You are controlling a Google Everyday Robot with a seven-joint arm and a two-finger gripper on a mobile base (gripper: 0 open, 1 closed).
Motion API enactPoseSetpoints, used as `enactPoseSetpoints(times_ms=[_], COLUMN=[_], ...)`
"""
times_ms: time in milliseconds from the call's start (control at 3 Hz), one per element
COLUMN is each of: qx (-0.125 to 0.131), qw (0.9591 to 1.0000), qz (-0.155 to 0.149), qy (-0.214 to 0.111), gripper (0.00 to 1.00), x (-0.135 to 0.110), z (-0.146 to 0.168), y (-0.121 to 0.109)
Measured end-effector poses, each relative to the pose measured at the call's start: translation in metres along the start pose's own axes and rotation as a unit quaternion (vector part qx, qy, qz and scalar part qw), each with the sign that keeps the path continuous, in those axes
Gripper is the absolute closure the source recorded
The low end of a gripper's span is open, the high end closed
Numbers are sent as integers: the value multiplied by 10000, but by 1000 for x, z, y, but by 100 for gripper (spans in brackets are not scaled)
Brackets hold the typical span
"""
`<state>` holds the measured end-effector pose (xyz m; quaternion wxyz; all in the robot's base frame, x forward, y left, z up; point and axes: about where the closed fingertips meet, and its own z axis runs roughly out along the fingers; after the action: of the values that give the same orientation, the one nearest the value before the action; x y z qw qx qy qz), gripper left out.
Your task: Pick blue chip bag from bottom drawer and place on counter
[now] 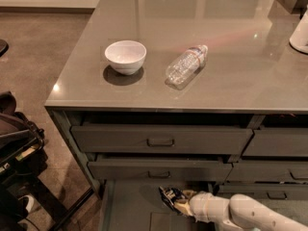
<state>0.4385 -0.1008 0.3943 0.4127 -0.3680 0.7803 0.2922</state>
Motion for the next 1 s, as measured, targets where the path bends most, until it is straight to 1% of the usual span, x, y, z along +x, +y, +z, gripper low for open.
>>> enactPoseSetpoints(times_ms=[333,667,1000], qx=[61,66,-72], qw=[9994,9994,9984], qz=[-314,-316,-470], qy=[150,147,289], gripper=[100,100,100], x=[-21,-21,-35], z=[-17,-17,-26], y=[1,0,4])
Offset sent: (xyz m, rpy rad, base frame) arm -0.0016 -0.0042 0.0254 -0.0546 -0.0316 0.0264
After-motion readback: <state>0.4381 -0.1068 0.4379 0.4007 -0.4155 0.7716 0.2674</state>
